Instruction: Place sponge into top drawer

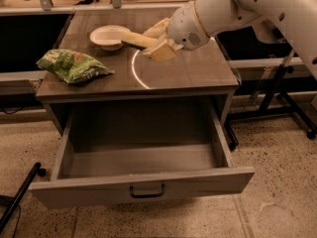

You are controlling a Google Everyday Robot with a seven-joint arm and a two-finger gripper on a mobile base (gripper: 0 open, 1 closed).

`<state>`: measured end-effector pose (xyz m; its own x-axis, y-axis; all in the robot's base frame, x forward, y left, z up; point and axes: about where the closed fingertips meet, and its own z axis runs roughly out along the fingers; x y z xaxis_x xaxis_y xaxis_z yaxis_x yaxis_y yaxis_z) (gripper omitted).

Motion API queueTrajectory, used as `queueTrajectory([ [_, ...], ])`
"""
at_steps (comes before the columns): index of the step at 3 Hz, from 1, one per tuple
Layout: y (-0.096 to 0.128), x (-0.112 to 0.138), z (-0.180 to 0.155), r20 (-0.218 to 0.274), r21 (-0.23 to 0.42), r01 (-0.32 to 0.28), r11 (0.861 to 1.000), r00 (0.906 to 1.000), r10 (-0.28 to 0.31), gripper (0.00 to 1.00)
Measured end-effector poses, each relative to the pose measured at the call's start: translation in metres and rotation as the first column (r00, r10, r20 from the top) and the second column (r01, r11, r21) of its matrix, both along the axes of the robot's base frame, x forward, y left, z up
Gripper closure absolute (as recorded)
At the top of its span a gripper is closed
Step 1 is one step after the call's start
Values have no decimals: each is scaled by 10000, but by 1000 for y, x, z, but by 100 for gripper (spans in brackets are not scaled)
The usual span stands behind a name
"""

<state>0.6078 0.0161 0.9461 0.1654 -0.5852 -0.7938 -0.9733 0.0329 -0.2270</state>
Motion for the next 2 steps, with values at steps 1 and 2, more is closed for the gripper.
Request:
queueTrajectory([
  [1, 2, -1, -5, -130, -141, -196, 9997, 9997, 194, 100],
  [2, 12, -28, -38, -738, -626, -1174, 9911, 9909, 1127, 100],
])
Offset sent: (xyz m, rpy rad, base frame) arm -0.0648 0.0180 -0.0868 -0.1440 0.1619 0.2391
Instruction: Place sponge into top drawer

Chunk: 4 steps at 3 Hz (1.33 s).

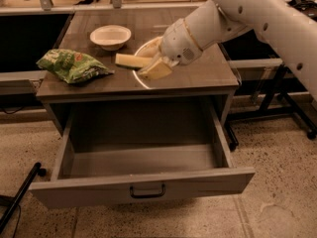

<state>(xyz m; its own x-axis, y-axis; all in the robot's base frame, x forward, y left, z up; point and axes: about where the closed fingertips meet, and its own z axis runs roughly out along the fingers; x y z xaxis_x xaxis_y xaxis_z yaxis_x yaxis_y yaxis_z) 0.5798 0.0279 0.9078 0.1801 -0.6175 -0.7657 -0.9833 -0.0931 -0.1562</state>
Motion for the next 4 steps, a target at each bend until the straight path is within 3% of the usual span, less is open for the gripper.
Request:
queueTrajectory([
  [1, 16, -28, -35, -489, -406, -787, 9961, 9959, 766, 100],
  [2, 35, -55, -58, -636, -805, -1461, 9860, 9879, 1412, 100],
  [4, 44, -84, -129, -966, -1472, -1053, 9835, 9911, 916, 100],
])
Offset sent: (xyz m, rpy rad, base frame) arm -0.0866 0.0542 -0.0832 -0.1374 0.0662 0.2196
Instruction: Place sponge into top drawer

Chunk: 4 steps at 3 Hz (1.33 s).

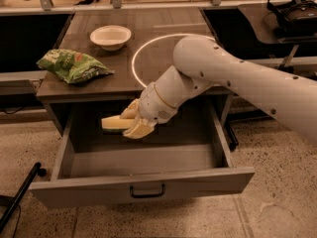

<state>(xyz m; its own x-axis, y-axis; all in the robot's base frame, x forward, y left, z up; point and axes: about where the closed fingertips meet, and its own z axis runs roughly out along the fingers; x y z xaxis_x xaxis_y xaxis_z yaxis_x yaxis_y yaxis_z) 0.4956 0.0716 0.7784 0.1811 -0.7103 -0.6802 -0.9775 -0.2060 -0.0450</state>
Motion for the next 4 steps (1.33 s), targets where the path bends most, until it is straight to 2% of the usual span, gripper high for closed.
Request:
queueTrajectory([
  [1, 0, 0, 0, 0, 0, -1, 10000, 10000, 1, 100],
  [2, -2, 3, -15, -308, -105, 328, 9994, 9990, -331, 100],
  [3, -11, 15, -40, -585, -251, 1277, 9915, 9899, -1290, 100],
  [4, -19, 30, -56, -574, -181, 2304, 9729, 9712, -2310, 100],
])
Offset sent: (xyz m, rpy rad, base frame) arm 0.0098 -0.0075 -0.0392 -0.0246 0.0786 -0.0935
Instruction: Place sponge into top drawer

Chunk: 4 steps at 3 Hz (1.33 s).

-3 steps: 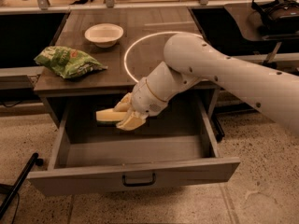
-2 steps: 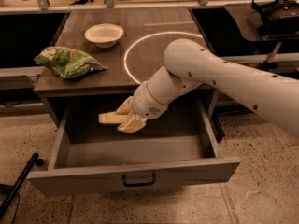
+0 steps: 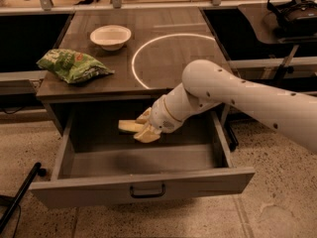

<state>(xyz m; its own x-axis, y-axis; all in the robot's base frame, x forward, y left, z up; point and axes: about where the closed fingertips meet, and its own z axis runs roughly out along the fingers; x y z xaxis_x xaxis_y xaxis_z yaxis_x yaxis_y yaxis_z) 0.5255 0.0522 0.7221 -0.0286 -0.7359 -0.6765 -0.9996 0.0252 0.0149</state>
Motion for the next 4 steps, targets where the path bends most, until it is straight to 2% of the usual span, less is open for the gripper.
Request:
queueTrajectory([
  [1, -6, 16, -16, 101, 126, 793, 9968, 9968, -794, 100],
  [2, -9, 26, -34, 64, 123, 1259, 9920, 9920, -1260, 100],
  [3, -12, 36, -50, 45, -190, 2021, 9792, 9794, -2020, 75],
  [4, -14, 40, -57, 30, -338, 2409, 9700, 9705, -2409, 51],
])
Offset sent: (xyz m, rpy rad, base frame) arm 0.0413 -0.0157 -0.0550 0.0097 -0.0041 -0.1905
